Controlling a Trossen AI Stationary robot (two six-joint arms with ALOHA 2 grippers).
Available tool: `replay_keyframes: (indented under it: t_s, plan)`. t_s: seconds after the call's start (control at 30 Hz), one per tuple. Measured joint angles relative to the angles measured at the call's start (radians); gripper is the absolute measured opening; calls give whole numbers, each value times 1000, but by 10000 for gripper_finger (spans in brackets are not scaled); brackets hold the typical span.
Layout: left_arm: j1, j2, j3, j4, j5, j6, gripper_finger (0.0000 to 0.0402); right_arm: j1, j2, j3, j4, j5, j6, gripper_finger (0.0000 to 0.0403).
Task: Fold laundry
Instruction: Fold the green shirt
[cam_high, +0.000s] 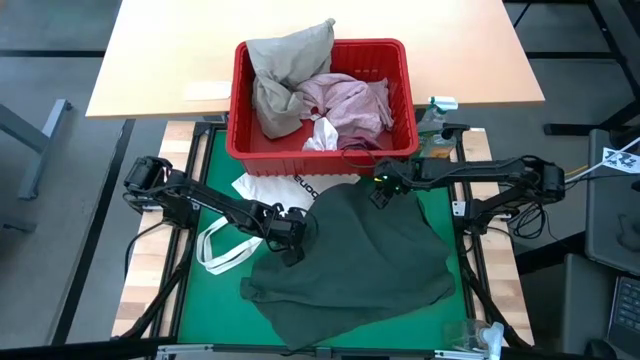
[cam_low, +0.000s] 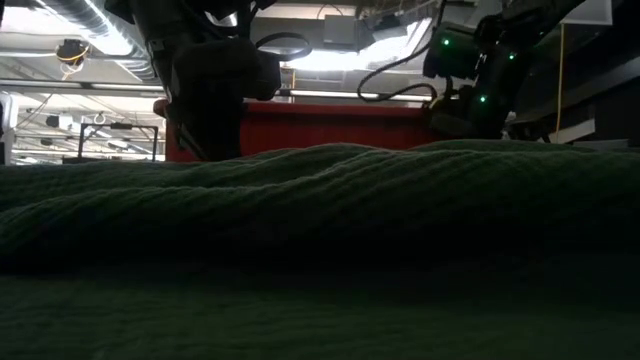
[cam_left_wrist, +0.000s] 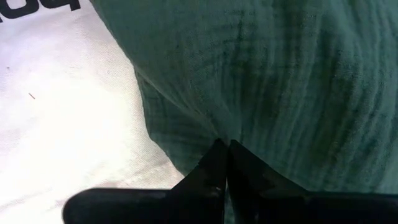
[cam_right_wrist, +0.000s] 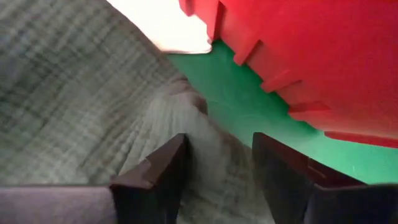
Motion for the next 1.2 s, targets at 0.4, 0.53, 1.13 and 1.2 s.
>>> replay_keyframes:
  t_s: [0.4, 0.53, 1.13, 1.2]
  plan:
    - [0, -7, 0, -15, -55, -21, 2, 1, -8, 10, -20, -8, -4, 23]
    - [-4, -37, -1, -71, -89, -36, 1, 16, -52, 47, -108, -1, -3, 20]
    - [-4, -157, 0, -222, -237, -133, 0, 99, -413, 92, -220, 290, 58, 3]
    - [-3, -156, -1, -222, -238, -133, 0, 100, -443, 91, -238, 335, 58, 3]
